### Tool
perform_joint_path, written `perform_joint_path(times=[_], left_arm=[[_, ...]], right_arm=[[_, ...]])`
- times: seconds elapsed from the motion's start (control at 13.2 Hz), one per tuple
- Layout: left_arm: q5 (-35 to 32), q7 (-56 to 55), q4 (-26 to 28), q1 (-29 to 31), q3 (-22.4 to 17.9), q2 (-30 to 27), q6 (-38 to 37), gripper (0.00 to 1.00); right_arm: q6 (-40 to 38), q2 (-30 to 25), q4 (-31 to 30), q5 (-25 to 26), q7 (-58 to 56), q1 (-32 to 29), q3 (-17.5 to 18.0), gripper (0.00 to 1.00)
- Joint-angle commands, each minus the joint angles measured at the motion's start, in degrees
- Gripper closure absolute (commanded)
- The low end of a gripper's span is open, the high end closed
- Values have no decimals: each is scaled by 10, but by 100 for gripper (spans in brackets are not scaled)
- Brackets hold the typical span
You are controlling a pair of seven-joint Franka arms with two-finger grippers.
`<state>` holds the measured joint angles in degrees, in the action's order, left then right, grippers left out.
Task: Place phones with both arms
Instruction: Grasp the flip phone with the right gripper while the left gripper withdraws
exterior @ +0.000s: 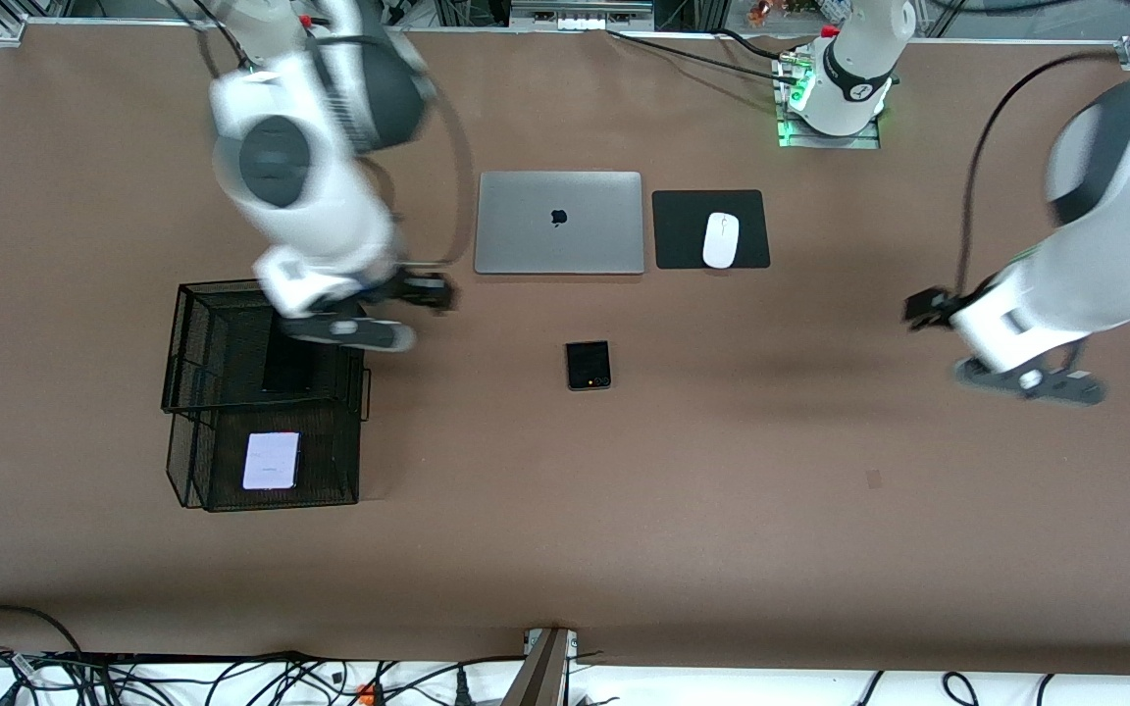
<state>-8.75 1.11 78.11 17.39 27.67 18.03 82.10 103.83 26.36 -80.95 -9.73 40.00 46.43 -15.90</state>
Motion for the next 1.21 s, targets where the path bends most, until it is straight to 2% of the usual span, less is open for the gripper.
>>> perform_joint_path(times=[0.0, 0.08, 0.15, 0.23, 0.3, 0.38, 0.53, 0.61, 0.76, 0.83, 1.13], left_arm=[[75, 80, -48, 57, 4, -34, -76, 0], [83, 106, -65, 59, -9, -39, -97, 0], [80, 128, -60, 45, -48, -63, -96, 0], [74, 125, -43, 0, -92, -89, -82, 0], [74, 125, -20, -43, -148, -102, -53, 0], [73, 123, 6, -71, -186, -124, -9, 0], [74, 113, 112, -82, -219, -179, 128, 0], [83, 115, 152, -88, -246, -197, 173, 0], [93, 119, 179, -135, -297, -206, 172, 0], [87, 115, 195, -145, -299, -212, 174, 0], [79, 120, 200, -167, -301, -200, 170, 0]], right_arm=[[4, 125, 147, -6, 85, 28, 15, 0], [28, 157, 169, -6, 111, 44, 15, 0], [61, 180, 174, -6, 132, 61, 15, 0], [94, 202, 174, -6, 145, 76, 16, 0], [121, 223, 174, -6, 148, 87, 16, 0], [144, 242, 174, -5, 149, 95, 16, 0], [182, 272, 173, 1, 147, 103, 15, 0], [200, 286, 172, 9, 141, 105, 15, 0], [231, 302, 168, 30, 113, 105, 16, 0], [242, 309, 164, 31, 104, 105, 16, 0], [290, 316, 126, 31, 68, 104, 16, 0]])
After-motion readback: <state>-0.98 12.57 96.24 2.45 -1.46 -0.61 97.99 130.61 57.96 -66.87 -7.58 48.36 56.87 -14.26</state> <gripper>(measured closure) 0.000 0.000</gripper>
